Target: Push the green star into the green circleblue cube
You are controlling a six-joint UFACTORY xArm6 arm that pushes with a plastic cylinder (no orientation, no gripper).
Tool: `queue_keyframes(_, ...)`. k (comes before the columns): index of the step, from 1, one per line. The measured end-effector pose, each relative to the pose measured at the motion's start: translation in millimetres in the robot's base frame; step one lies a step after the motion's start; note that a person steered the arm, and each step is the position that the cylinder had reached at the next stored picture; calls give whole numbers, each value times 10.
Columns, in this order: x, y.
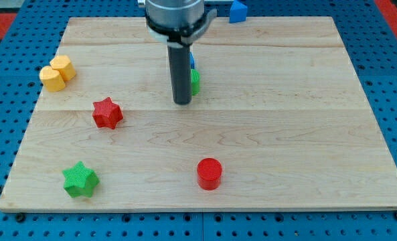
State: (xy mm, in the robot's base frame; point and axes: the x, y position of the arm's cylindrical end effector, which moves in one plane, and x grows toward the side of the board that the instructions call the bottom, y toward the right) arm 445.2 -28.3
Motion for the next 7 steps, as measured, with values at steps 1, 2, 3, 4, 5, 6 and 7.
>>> queue_keyframes(1,800,-115)
queue_keyframes(2,1492,-428)
queue_keyframes(3,1736,-607)
queue_keyframes(4,1708,-1430)
queue_keyframes(5,1645,-1503)
queue_keyframes(6,1373,-1215)
queue_keyframes(7,1436,-1227)
